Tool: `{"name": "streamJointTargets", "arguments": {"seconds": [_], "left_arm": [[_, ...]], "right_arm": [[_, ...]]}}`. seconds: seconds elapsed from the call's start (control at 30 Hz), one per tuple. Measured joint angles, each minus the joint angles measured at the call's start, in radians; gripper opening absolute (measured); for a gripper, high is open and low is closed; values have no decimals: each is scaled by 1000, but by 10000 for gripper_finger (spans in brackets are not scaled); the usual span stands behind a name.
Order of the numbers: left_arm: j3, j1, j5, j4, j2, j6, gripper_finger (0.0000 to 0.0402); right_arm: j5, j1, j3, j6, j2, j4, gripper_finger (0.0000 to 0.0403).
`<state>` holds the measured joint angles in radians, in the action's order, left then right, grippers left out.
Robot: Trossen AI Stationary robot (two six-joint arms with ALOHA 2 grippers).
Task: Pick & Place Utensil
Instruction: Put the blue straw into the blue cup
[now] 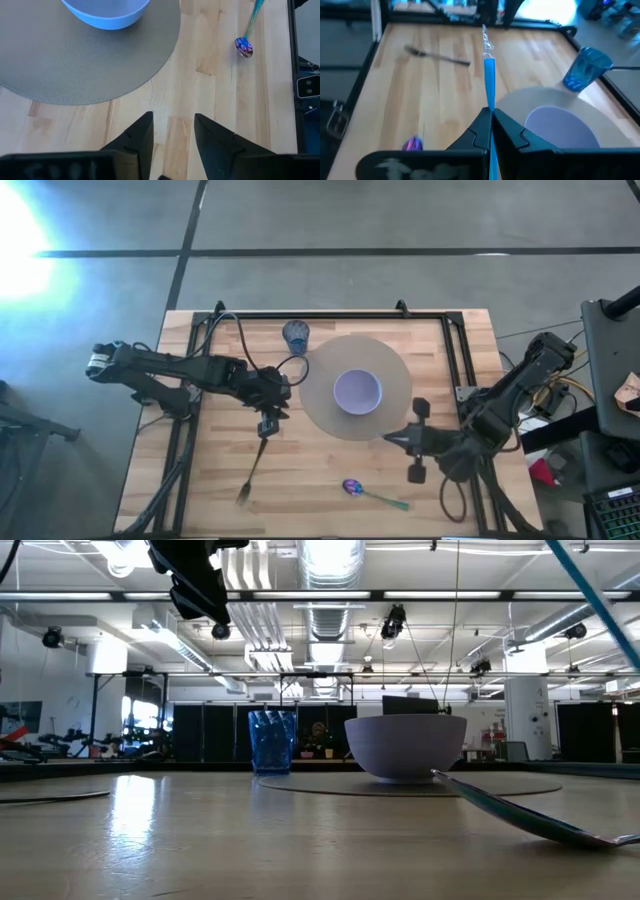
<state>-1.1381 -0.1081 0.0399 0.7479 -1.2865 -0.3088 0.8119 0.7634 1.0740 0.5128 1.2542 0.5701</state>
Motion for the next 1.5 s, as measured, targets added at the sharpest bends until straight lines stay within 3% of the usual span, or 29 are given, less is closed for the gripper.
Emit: {"name": "streamJointTargets", "arguments": {"seconds": [0.33,0.53,1.03,1.5], "left_arm": [[0,0,-16,0,0,-3,198],[0,0,-26,-58,0,93,215],[104,-5,-23,-608,0,342,216],[243,-7,-6,-1071,0,379,216]], "right_arm": [[22,-59,0,-17,1,-66,8],[26,-94,-1,-60,-22,-117,8],[25,-139,-1,-277,-31,-371,8],[20,-185,-1,-340,-28,-470,8]]}}
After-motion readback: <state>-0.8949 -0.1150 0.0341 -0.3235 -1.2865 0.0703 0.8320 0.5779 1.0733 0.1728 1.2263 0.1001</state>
